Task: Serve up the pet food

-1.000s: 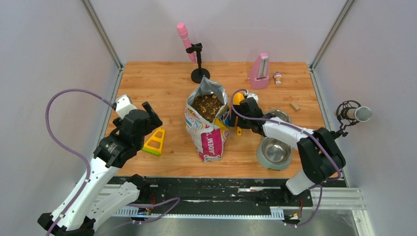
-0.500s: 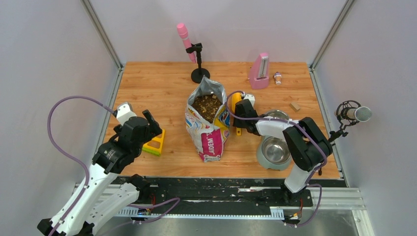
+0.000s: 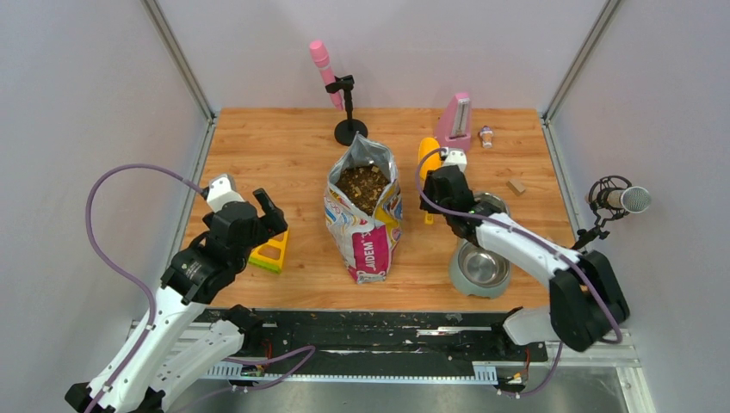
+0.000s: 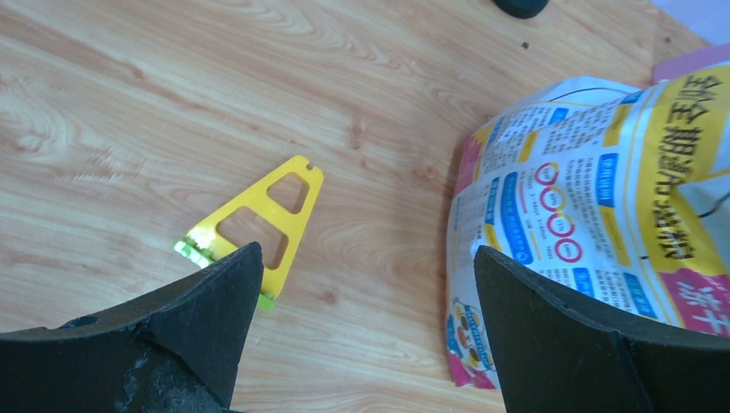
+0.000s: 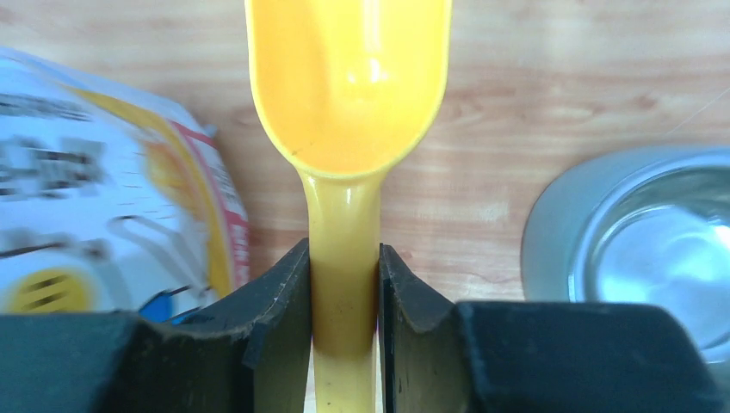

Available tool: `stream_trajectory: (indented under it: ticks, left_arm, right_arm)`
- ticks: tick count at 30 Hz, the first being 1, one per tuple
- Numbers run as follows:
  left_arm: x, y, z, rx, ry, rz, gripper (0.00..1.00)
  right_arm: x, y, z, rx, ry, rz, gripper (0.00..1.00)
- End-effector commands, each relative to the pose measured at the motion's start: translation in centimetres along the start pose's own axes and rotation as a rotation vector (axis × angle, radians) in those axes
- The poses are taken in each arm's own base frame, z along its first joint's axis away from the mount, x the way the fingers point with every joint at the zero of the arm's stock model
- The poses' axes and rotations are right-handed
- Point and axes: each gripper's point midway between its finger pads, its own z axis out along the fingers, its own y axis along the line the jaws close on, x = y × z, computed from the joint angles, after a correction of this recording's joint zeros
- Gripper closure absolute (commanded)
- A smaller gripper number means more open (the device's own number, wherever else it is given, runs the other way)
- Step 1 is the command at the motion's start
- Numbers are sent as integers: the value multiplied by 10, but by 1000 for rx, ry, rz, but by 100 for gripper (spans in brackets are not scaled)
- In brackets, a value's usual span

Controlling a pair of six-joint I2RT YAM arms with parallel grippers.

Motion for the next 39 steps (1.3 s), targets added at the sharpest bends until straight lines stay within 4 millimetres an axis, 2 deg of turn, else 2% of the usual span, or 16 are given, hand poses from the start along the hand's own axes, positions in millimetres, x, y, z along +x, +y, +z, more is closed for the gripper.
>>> stream_trajectory:
  ticks: [1, 6, 9, 12, 13, 14, 15, 16, 18, 22, 24, 28, 30, 36, 39]
  left_arm:
    - [-40, -32, -11, 121, -96, -39, 0]
    - [-70, -66, -24, 262, -156, -51, 0]
    - [-76, -102, -38, 442, -149, 12, 0]
    - [-80, -137, -50, 613, -138, 56, 0]
    - [-83, -150, -60, 686, -131, 63, 0]
    - [-83, -157, -59, 704, -120, 77, 0]
    - [-86, -168, -71, 773, -107, 87, 0]
    - [-84, -175, -70, 796, -87, 99, 0]
    - [-81, -193, -85, 905, -43, 126, 0]
    - [-74, -211, -104, 1042, 18, 139, 0]
    - [-67, -215, -107, 1091, 49, 135, 0]
    - [-62, -223, -113, 1147, 92, 124, 0]
    - [-59, -225, -112, 1152, 116, 118, 0]
    - [-45, -218, -81, 1019, 178, 102, 0]
    - [-43, -217, -76, 995, 185, 98, 0]
  right_arm:
    - [-62, 9, -50, -60, -163, -23, 100]
    - [-110, 29, -112, -222, -312, -98, 100]
    - [-126, 49, -143, -358, -372, -202, 100]
    - [-123, 78, -171, -560, -371, -334, 100]
    - [-120, 87, -179, -625, -357, -376, 100]
    - [-111, 93, -185, -676, -311, -431, 100]
    - [-108, 96, -190, -709, -278, -476, 100]
    - [-105, 99, -194, -735, -252, -520, 100]
    - [-109, 102, -198, -756, -243, -627, 100]
    - [-99, 95, -187, -729, -187, -861, 100]
    - [-90, 91, -178, -715, -147, -975, 100]
    - [-91, 93, -168, -706, -92, -1083, 100]
    - [-92, 97, -169, -729, -88, -1125, 100]
    - [-90, 117, -189, -884, -173, -1238, 100]
    - [-85, 121, -198, -941, -175, -1271, 100]
